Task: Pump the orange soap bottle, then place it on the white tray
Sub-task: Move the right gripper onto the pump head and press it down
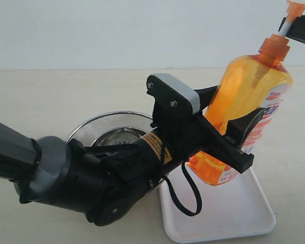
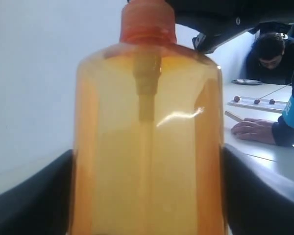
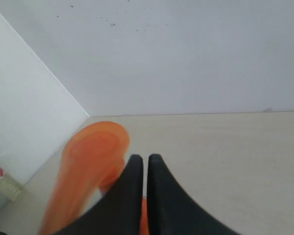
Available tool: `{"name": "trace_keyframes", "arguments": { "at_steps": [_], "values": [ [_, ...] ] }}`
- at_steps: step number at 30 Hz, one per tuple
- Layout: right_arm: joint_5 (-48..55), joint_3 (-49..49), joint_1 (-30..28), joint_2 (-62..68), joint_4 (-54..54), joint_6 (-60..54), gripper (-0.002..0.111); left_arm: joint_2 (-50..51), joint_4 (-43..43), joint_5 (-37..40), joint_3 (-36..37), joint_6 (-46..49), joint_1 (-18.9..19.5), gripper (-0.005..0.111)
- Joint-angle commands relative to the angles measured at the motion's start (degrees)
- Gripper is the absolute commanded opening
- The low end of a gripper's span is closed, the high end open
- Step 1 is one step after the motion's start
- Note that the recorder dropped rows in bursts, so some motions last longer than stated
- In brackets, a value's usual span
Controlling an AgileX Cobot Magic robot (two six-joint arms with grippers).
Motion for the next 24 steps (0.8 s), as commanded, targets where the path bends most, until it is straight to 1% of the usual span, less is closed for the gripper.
{"name": "trace_keyframes", "arguments": {
  "at_steps": [1, 7, 15, 21, 24],
  "values": [
    [-5.85, -0.22, 0.03, -0.04, 0.45, -1.15, 0.0, -0.54, -0.73, -4.97, -0.87, 0.3, -0.41, 0.005],
    [-5.7, -0.22, 2.54, -0.04, -0.86, -3.7, 0.0, -0.27, -0.49, -4.97, -1.15, 0.18, -0.41, 0.005],
    [-5.68, -0.22, 3.55, -0.04, -3.0, -3.7, 0.0, 1.29, -0.49, -4.97, -1.15, 1.17, -0.41, 0.005],
    [-2.34, -0.22, 7.14, -0.04, -5.57, -3.46, 0.0, 1.29, -0.49, -4.97, -1.04, 1.81, -0.41, 0.005],
    [-1.7, -0.22, 8.14, -0.04, -5.68, -3.35, 0.0, 1.29, -0.49, -3.69, -1.04, 1.81, -0.41, 0.005]
  ]
}}
